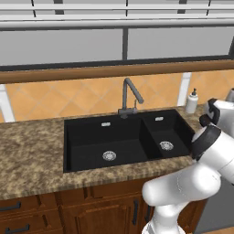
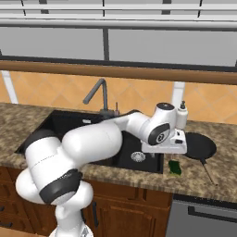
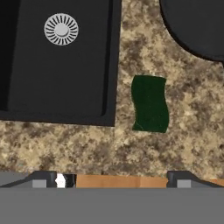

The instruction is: Pick the pan and sponge and place them into the sink. Then turn on the water.

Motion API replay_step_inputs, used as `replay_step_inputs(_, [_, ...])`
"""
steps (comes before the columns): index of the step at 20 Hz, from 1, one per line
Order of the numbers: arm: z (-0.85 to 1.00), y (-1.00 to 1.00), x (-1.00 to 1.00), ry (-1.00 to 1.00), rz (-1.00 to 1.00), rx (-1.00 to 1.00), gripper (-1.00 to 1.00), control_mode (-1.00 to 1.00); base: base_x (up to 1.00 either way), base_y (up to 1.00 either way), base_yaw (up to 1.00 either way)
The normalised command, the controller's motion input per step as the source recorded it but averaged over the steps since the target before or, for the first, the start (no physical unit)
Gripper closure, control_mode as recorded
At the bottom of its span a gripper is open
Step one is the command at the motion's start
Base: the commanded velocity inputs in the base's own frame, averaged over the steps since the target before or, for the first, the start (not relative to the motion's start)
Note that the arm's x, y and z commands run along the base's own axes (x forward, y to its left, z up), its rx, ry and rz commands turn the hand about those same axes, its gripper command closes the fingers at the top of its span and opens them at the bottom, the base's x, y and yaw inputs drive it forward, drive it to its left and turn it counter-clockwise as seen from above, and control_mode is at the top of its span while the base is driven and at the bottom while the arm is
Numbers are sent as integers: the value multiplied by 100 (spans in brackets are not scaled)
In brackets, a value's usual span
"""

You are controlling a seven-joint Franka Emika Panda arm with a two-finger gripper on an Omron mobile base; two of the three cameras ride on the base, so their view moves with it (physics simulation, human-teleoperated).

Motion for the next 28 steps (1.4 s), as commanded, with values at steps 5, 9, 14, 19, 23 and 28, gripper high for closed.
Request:
replay_step_inputs(5, [-31,-33,0,12,0,0,-100,-100,0,0,0])
replay_step_inputs(9, [-26,-31,0,9,0,1,-100,-100,0,0,0])
replay_step_inputs(14, [-25,-12,11,6,0,6,-100,-100,0,0,0])
replay_step_inputs(19, [-27,-3,25,5,0,8,-100,-100,0,0,0])
replay_step_inputs(23, [-20,-26,32,3,0,4,-100,-100,0,0,0])
replay_step_inputs(28, [-15,-43,36,3,0,2,-100,-100,0,0,0])
